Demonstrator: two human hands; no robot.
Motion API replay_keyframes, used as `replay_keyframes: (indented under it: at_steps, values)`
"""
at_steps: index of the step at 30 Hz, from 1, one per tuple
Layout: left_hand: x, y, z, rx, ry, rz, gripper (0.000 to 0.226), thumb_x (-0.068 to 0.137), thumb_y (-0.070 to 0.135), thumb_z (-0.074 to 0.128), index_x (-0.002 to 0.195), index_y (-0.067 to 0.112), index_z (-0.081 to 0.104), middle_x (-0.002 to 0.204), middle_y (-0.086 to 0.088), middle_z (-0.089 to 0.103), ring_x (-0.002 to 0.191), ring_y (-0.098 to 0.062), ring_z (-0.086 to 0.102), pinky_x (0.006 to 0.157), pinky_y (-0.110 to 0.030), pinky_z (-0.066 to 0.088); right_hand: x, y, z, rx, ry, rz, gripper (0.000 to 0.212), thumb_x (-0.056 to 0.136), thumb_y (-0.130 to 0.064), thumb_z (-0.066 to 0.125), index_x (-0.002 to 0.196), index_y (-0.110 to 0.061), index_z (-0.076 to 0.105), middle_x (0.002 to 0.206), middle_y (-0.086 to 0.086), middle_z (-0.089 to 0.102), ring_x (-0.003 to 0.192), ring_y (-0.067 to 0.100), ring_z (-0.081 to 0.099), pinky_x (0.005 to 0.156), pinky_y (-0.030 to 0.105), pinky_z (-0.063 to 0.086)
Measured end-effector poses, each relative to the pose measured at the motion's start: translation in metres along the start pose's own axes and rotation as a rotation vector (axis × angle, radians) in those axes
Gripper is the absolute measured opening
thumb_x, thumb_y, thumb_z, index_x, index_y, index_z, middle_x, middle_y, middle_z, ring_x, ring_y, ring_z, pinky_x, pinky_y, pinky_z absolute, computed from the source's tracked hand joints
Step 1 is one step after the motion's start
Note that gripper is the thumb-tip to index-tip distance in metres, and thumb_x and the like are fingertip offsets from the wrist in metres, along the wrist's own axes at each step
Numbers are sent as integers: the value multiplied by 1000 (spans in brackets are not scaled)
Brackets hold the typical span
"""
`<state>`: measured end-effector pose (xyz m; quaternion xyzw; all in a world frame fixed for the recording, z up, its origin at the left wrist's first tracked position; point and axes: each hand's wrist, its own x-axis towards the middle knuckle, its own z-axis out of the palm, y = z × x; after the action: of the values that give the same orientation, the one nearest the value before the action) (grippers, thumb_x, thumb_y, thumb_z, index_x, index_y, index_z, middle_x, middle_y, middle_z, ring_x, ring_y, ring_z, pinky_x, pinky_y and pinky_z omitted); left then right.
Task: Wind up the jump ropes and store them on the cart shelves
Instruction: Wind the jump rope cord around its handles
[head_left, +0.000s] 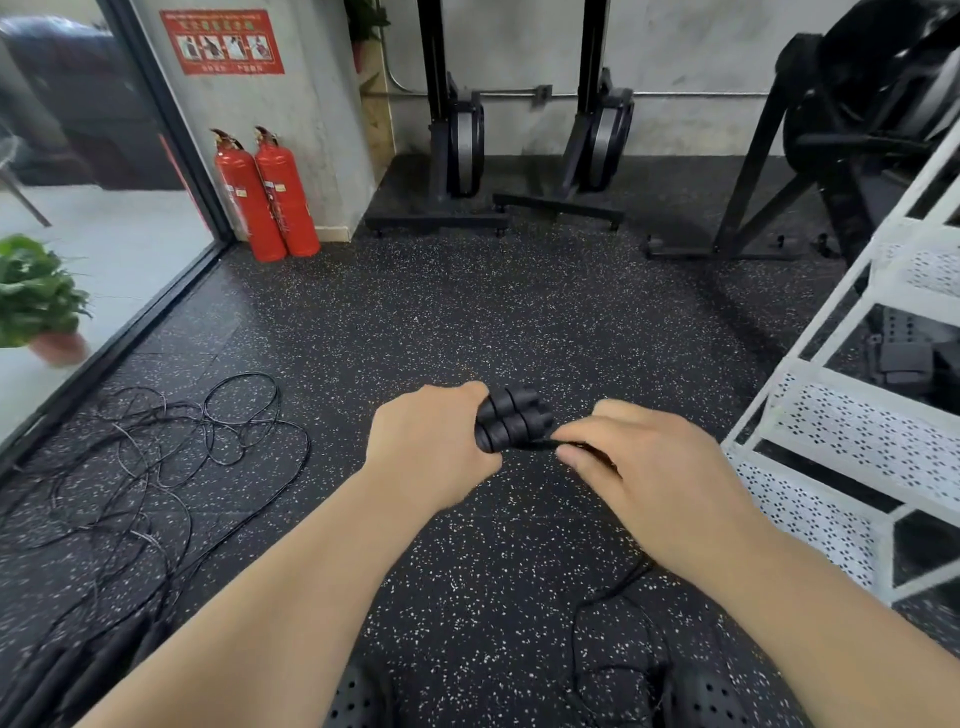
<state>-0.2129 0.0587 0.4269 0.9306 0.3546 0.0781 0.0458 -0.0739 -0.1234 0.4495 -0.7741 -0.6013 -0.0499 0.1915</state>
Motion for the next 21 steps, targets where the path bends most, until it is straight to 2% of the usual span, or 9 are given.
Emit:
replay_keyframes:
  at_steps: [3,5,7,11,13,15,18,19,21]
  values:
    - [-6,14,2,62,-76,173,32,83,54,69,104,38,51,80,11,54,77,-22,54,67,-34,45,3,11,-10,174,35,-27,16,97,-47,66,106,-40,78,86,-20,63,76,4,61,71,36,55]
    - [-12,24,-1,57,-102,323,32,82,54,68,102,39,49,84,11,60,80,-21,59,71,-36,51,7,21,-18,360,-25,42,5,92,-40,79,97,-39,80,89,-22,71,87,4,68,83,35,57]
    - [-18,33,-7,62,-117,454,32,83,53,68,98,37,44,88,12,60,82,-18,59,73,-36,52,8,33,-25,565,-135,134,8,85,-33,88,88,-34,81,90,-16,77,89,5,72,91,35,58]
    - [-28,43,-19,32,-91,572,30,83,52,67,99,37,46,91,13,60,86,-14,63,73,-36,52,5,52,-33,801,-252,186,14,76,-34,89,83,-24,81,86,-2,78,78,14,70,78,26,54]
    - [-33,46,-24,-58,-101,549,32,80,50,68,98,39,45,88,15,58,83,-12,60,75,-35,52,1,54,-29,945,-271,202,12,83,-29,86,83,-19,80,84,-1,76,77,8,66,74,17,50]
    - [-37,47,-30,-187,-124,476,35,77,48,72,98,41,45,85,16,58,81,-9,58,76,-34,51,-1,52,-17,1097,-241,286,20,91,-35,81,83,-17,78,82,-1,71,76,9,62,72,18,49]
    - [-37,44,-34,-418,-110,304,39,74,44,79,101,42,52,81,15,63,77,-8,61,73,-33,53,-3,40,10,1302,-134,444,27,96,-37,68,87,-12,75,86,4,67,86,19,59,85,37,45]
    - [-34,43,-34,-463,-82,246,39,74,44,80,102,41,53,80,14,64,75,-8,62,72,-34,54,-4,34,20,1291,-98,509,25,98,-33,64,84,-18,76,82,3,67,82,20,57,86,43,43]
    - [-27,39,-31,-464,-14,137,39,74,50,80,101,38,55,79,13,65,75,-11,63,71,-35,54,-6,21,35,1143,-95,606,40,109,-35,54,73,-27,71,70,1,59,68,19,48,77,45,41]
